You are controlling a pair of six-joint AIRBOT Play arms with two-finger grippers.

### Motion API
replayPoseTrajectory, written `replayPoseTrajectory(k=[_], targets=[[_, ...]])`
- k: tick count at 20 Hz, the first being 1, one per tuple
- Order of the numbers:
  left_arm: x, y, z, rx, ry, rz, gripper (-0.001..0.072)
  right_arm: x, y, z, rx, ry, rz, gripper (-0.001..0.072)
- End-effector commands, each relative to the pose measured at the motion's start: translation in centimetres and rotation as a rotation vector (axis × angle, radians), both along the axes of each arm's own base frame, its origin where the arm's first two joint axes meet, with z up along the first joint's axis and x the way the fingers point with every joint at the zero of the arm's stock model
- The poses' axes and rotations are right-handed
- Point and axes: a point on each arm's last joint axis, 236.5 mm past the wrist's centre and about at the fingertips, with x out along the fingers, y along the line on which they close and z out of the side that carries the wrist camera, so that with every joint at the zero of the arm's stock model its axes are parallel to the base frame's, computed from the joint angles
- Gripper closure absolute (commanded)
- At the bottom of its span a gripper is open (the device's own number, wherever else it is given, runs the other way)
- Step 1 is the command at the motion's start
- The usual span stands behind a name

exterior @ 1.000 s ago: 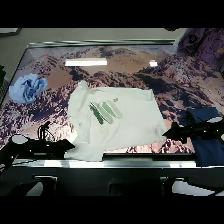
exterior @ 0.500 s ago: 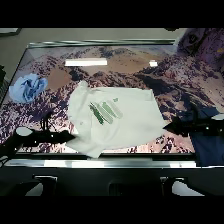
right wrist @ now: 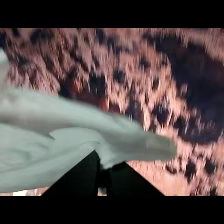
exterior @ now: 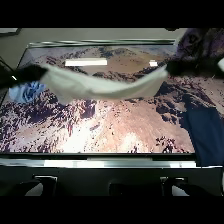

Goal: Fold the clothes and pants, and hang the long-sleeved shirts on hangers.

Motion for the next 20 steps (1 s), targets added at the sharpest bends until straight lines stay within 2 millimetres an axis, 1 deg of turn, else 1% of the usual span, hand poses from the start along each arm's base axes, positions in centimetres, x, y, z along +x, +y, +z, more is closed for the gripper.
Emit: replayPoseTrajectory(k=[1, 2, 3, 4, 5, 6, 7, 8, 9, 10, 12, 13, 14, 15, 16, 17, 18, 19, 20], targets=[[-2.9, 1.1, 17.3, 0.035, -0.400, 0.060, 0.0694, -4.6, -0.3, 20.1, -0.001, -0.466, -0.073, 0.0681], [-5.2, 1.0, 21.1, 0.047, -0.491, 0.064, 0.0694, -7.7, -0.4, 24.6, 0.015, -0.589, -0.081, 0.0681], [-7.5, 1.0, 24.0, 0.060, -0.565, 0.071, 0.0694, -11.0, -0.7, 27.7, 0.028, -0.683, -0.090, 0.0681], [-10.2, 1.0, 26.6, 0.078, -0.634, 0.082, 0.0694, -14.6, -0.8, 30.0, 0.033, -0.754, -0.094, 0.0681], [-12.5, 1.2, 28.2, 0.093, -0.681, 0.099, 0.0694, -17.6, -0.9, 31.4, 0.031, -0.799, -0.098, 0.0681], [-14.6, 1.5, 29.3, 0.094, -0.709, 0.122, 0.0694, -20.5, -0.9, 32.2, 0.030, -0.830, -0.096, 0.0681], [-16.7, 2.0, 29.9, 0.097, -0.717, 0.152, 0.0694, -23.0, -1.0, 32.8, 0.042, -0.848, -0.100, 0.0681], [-18.3, 2.4, 29.9, 0.101, -0.708, 0.176, 0.0694, -25.0, -1.2, 33.1, 0.062, -0.854, -0.112, 0.0681], [-19.5, 2.6, 29.8, 0.106, -0.694, 0.190, 0.0693, -26.3, -1.3, 33.2, 0.082, -0.853, -0.119, 0.0681], [-20.4, 2.6, 29.4, 0.109, -0.676, 0.194, 0.0693, -27.0, -1.3, 33.2, 0.102, -0.844, -0.120, 0.0681], [-21.3, 2.4, 29.0, 0.092, -0.650, 0.185, 0.0693, -27.0, -1.1, 32.6, 0.154, -0.802, -0.123, 0.0681], [-21.3, 2.3, 28.9, 0.078, -0.640, 0.184, 0.0693, -26.3, -1.1, 32.1, 0.171, -0.772, -0.128, 0.0681], [-21.0, 2.3, 28.6, 0.068, -0.625, 0.183, 0.0694, -25.3, -1.1, 31.4, 0.195, -0.732, -0.135, 0.0681], [-20.0, 2.4, 27.9, 0.060, -0.595, 0.182, 0.0694, -24.1, -1.0, 30.6, 0.213, -0.688, -0.140, 0.0681], [-18.5, 2.4, 26.6, 0.046, -0.544, 0.180, 0.0694, -22.4, -0.9, 29.2, 0.225, -0.625, -0.146, 0.0681], [-16.5, 2.4, 24.7, 0.039, -0.473, 0.172, 0.0694, -20.2, -0.8, 27.3, 0.230, -0.542, -0.153, 0.0681], [-14.1, 2.2, 21.9, 0.055, -0.374, 0.153, 0.0694, -18.1, -0.7, 25.0, 0.232, -0.449, -0.160, 0.0681], [-11.8, 2.1, 18.7, 0.073, -0.264, 0.133, 0.0694, -15.8, -0.5, 22.1, 0.214, -0.343, -0.164, 0.0681], [-9.3, 2.0, 14.7, 0.089, -0.136, 0.111, 0.0694, -13.3, -0.6, 18.6, 0.184, -0.220, -0.174, 0.0681]])
